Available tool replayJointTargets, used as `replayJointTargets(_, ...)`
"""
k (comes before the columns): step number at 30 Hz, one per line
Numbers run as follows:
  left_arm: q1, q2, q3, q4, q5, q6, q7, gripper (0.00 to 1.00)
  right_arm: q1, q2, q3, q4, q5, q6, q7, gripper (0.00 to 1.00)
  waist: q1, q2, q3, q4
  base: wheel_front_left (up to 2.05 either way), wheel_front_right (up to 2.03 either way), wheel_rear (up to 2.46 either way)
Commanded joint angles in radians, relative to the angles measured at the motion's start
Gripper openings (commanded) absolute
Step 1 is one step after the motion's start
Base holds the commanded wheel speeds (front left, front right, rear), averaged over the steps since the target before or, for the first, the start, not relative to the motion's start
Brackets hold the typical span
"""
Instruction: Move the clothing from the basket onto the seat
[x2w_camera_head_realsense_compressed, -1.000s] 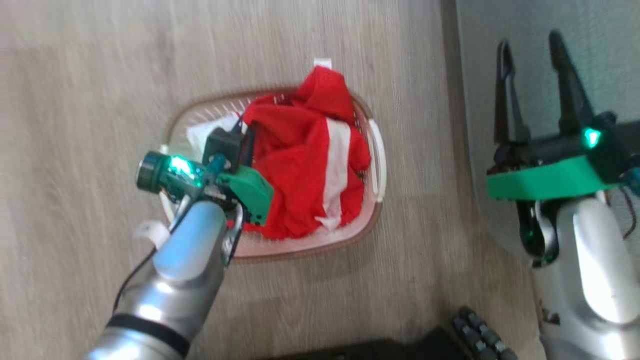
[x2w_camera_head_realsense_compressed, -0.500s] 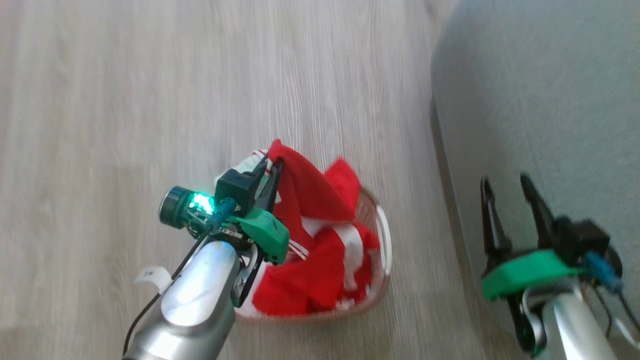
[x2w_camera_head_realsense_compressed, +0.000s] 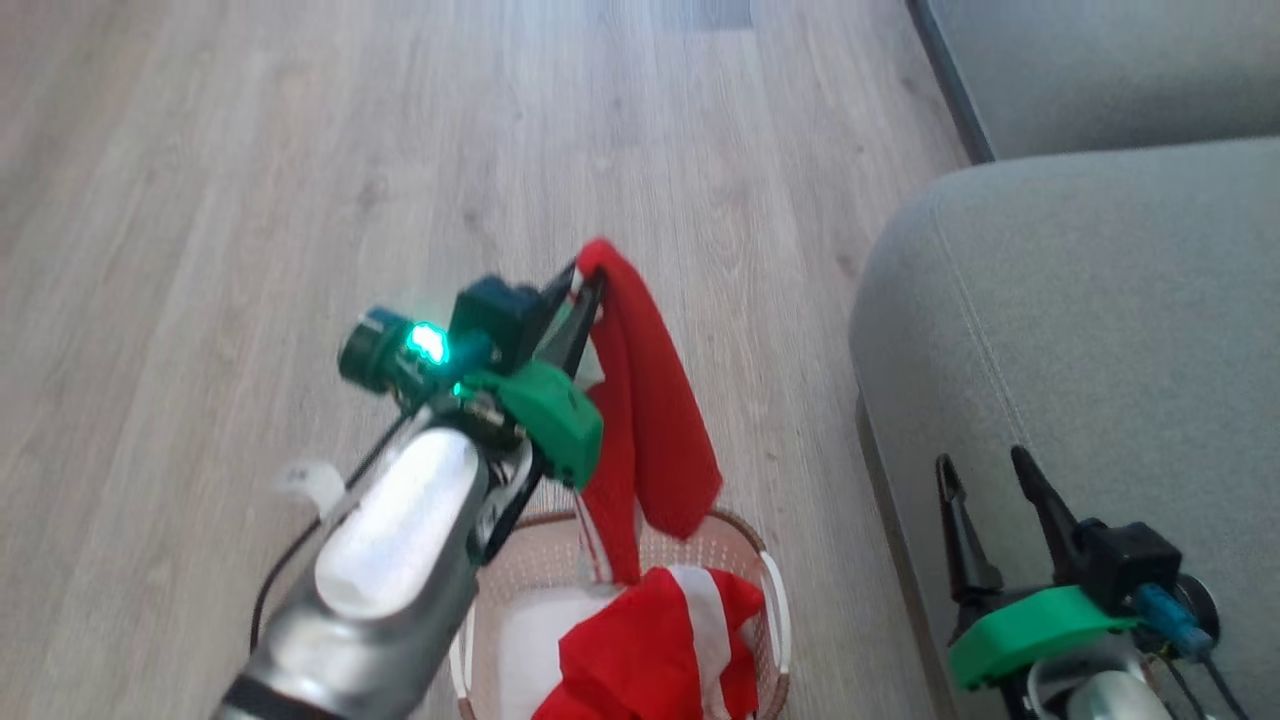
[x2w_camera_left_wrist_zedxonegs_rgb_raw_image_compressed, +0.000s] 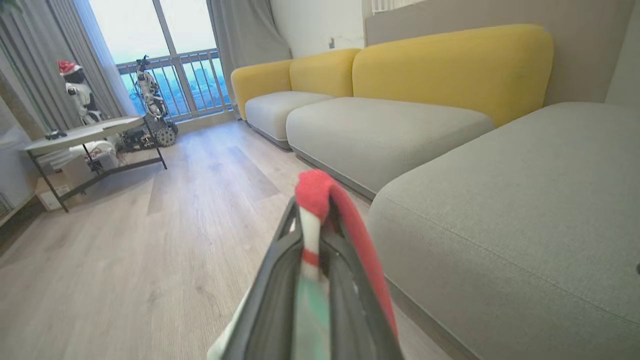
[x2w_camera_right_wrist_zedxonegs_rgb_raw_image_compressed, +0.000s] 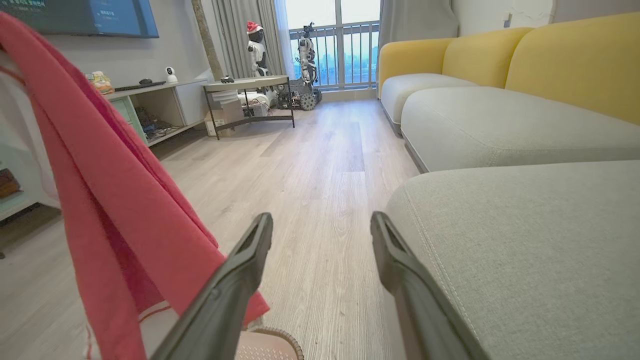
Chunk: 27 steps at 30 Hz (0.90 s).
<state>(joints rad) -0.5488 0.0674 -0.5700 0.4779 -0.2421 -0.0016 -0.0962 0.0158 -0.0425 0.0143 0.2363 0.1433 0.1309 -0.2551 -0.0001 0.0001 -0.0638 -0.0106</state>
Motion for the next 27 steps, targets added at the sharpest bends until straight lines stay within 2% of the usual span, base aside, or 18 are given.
replayJointTargets(1, -0.097, 0.023, 0.034, -0.049, -0.009, -0.009, 0.01, 0.0, -0.029, -0.008, 0.039, -0.035, 0.005, 0.0, -0.007, 1.0, 0.0001, -0.0001, -0.018, 0.003, 0.0, 0.0, 0.0)
replayJointTargets(6, -0.156, 0.017, 0.033, -0.045, -0.017, -0.017, 0.032, 0.0, -0.058, -0.008, 0.106, -0.039, 0.013, 0.0, -0.007, 1.0, 0.0001, -0.0001, -0.035, 0.007, 0.0, 0.0, 0.0)
replayJointTargets(15, -0.208, -0.001, 0.005, -0.025, -0.036, -0.021, 0.047, 0.0, -0.153, -0.008, 0.288, -0.011, 0.017, 0.0, -0.007, 1.0, 0.0001, -0.0001, -0.06, 0.026, 0.0, 0.0, 0.0)
replayJointTargets(27, -0.241, -0.015, -0.072, -0.019, -0.068, -0.019, 0.026, 0.0, -0.32, -0.008, 0.384, 0.183, 0.009, 0.0, -0.007, 1.0, 0.0001, -0.0001, -0.081, 0.078, 0.0, 0.0, 0.0)
